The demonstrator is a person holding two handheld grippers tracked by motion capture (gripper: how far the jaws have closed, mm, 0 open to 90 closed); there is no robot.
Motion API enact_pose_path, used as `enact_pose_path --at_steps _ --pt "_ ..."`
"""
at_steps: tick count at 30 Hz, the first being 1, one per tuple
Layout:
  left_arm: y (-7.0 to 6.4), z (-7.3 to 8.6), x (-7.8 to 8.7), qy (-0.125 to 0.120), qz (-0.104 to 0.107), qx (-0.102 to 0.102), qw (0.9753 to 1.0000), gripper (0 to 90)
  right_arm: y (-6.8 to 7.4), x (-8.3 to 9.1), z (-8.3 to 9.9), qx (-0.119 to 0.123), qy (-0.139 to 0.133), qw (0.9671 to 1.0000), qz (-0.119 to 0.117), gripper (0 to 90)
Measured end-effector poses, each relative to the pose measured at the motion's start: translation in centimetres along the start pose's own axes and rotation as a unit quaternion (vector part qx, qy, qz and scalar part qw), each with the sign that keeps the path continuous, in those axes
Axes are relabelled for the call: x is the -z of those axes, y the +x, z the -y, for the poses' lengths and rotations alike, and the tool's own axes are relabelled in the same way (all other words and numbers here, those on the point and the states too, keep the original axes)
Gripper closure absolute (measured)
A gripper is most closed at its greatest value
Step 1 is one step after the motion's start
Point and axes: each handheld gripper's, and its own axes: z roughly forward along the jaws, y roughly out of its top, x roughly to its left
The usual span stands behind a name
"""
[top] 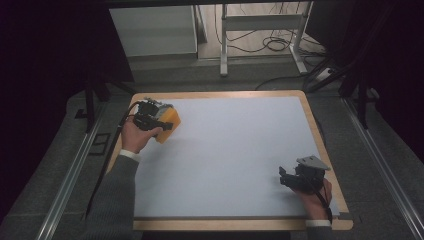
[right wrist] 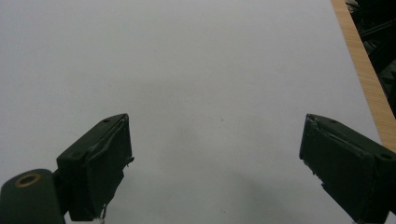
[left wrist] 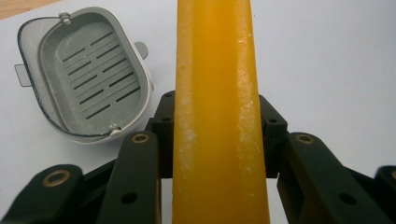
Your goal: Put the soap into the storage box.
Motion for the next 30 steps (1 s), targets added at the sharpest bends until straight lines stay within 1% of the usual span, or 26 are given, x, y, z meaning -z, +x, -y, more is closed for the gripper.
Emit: enact_pose_path --at_steps 4,7,10,11,14,19,21,24,27,30 --pt "0.4 -0.1 -0.3 0.0 -0.001 0.006 1.0 61.2 0.0 0.0 0.0 0.001 0.0 1.0 0.0 9.3" --pt "0.7 -0.2 -0.3 -0.011 -0.008 0.013 0.9998 61.2 0.0 0.0 0.0 0.001 0.0 1.0 0.001 9.3" --pt "0.8 -0.4 -0.1 -0.017 -0.014 0.012 0.9997 61.2 0.0 0.0 0.0 0.001 0.002 1.0 0.001 9.4" --pt "0.8 -0.5 -0.1 -0.019 -0.015 0.014 0.9996 61.2 0.0 0.0 0.0 0.001 0.002 1.0 0.001 9.4" --pt "1.0 -0.8 -0.2 -0.018 -0.012 0.013 0.9997 61.2 0.0 -0.1 0.0 0.0 0.004 1.0 0.002 9.4" --pt "1.4 -1.2 -0.5 -0.018 -0.013 0.017 0.9996 61.2 0.0 -0.1 0.0 0.0 0.004 1.0 0.002 9.3" --pt "1.8 -1.4 -0.7 -0.019 -0.01 0.024 0.9995 61.2 0.0 -0.1 0.0 0.0 0.004 1.0 0.001 9.3" --pt "2.2 -1.6 -0.9 -0.02 -0.015 0.03 0.9993 61.2 0.0 -0.1 0.0 0.0 0.004 1.0 0.0 9.3" --pt "2.8 -1.8 -1.0 -0.022 -0.014 0.04 0.9989 61.2 -0.1 -0.1 0.0 -0.001 0.005 1.0 0.001 9.4" --pt "3.2 -2.0 -1.0 -0.018 -0.021 0.041 0.9988 61.2 -0.2 -0.1 0.0 -0.003 0.004 1.0 0.001 9.3"
